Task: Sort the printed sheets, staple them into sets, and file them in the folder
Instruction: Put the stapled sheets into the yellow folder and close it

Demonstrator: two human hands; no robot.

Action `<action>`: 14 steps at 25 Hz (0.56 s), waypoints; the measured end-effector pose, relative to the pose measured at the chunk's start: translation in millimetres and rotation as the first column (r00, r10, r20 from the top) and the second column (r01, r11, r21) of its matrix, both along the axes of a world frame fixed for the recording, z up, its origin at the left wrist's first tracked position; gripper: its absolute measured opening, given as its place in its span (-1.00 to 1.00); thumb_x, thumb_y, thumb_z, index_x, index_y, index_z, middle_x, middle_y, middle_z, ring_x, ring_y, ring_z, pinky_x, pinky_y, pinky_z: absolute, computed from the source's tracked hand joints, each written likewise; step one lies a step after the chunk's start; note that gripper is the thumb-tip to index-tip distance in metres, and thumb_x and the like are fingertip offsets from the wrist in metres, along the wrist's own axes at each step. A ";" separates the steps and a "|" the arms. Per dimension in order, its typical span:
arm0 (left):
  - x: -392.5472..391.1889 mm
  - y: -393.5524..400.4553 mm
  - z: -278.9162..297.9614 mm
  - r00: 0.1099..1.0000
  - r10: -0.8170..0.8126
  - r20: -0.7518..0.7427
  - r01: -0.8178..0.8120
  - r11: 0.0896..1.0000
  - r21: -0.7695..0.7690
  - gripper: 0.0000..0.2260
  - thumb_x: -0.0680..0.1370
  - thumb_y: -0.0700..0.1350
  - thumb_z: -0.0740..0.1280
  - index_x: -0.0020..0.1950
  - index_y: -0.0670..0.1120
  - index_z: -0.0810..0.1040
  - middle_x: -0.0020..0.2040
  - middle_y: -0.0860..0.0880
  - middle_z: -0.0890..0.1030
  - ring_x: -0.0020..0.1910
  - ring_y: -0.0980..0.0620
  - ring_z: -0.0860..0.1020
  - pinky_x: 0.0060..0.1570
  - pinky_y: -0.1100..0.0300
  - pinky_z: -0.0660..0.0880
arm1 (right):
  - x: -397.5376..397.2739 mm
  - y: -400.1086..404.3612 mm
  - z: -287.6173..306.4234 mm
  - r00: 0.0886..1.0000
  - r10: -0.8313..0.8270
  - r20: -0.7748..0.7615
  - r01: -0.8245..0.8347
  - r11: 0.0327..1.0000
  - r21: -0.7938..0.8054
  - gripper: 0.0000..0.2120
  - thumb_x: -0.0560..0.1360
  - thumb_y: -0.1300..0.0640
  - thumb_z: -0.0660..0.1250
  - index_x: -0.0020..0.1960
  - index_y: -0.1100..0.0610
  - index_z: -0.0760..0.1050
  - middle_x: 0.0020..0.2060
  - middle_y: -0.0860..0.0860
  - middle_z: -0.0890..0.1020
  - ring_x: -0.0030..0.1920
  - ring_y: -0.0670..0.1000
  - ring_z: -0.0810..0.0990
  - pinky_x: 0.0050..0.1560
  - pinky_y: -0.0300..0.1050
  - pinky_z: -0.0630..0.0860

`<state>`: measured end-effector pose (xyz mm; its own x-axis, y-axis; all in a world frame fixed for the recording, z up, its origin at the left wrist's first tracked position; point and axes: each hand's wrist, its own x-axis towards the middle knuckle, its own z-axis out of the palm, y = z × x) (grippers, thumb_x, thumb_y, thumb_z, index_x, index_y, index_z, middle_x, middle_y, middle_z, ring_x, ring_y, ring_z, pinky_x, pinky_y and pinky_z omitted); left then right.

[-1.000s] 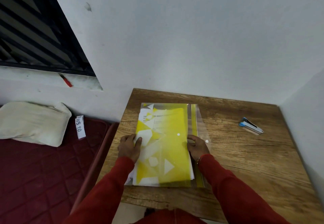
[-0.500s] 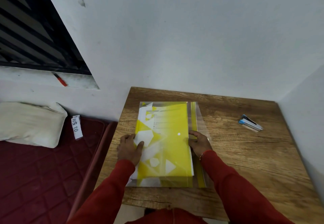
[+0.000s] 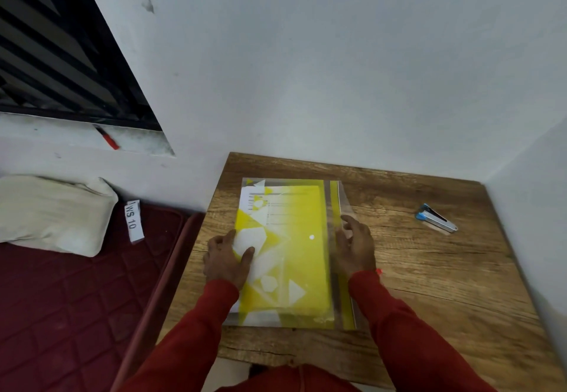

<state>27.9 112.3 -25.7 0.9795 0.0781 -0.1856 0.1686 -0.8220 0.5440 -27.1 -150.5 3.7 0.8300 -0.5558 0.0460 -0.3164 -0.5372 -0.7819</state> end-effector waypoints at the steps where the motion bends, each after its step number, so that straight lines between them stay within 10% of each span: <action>1: -1.9 -0.7 -1.7 0.999 -0.036 -0.002 0.036 0.998 0.057 -0.38 0.46 0.23 0.36 0.47 0.07 0.33 0.35 -0.14 0.33 0.24 -0.22 0.39 0.24 -0.13 0.35 | -5.3 4.0 -2.1 0.996 0.086 -0.008 -0.085 0.968 -0.237 -0.56 0.54 -0.15 0.09 0.32 -0.03 0.48 0.23 0.05 0.52 0.21 0.12 0.45 0.15 0.01 0.41; 5: -12.4 -9.5 -2.7 0.997 -0.075 -0.009 0.075 0.983 0.168 -0.47 0.49 0.28 0.26 0.45 0.26 0.28 0.38 -0.01 0.20 0.16 -0.21 0.35 0.18 -0.17 0.35 | -20.8 21.0 -27.6 0.882 0.326 -0.341 -0.468 0.697 -0.543 -0.55 0.50 -0.16 0.09 0.32 -0.15 0.48 0.36 -0.08 0.49 0.38 0.25 0.41 0.21 0.30 0.42; 10: -20.0 -21.4 16.9 0.968 -0.227 -0.103 0.248 0.919 0.308 -0.46 0.51 0.33 0.16 0.46 0.22 0.26 0.28 -0.07 0.26 0.13 -0.18 0.45 0.10 -0.09 0.46 | -15.3 22.2 -24.9 0.849 0.253 -0.465 -0.501 0.668 -0.550 -0.56 0.30 0.08 0.34 0.19 0.01 0.59 0.32 0.04 0.53 0.35 0.29 0.44 0.18 0.43 0.37; 14: -49.0 -50.9 44.6 0.884 -0.404 -0.234 0.467 0.775 0.425 -0.46 0.57 0.34 0.01 0.34 -0.01 0.39 0.20 -0.10 0.54 0.13 -0.15 0.54 0.07 0.01 0.44 | -22.9 20.4 -26.5 0.844 0.234 -0.482 -0.487 0.710 -0.509 -0.48 0.37 -0.03 0.08 0.22 0.06 0.58 0.29 0.08 0.56 0.30 0.28 0.49 0.16 0.43 0.42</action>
<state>-21.1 61.4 18.9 0.9009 -0.2449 -0.3584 -0.2293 -0.9695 0.0863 -50.0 -130.1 -22.8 0.9818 -0.1698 -0.0846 -0.1799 -0.9748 -0.1317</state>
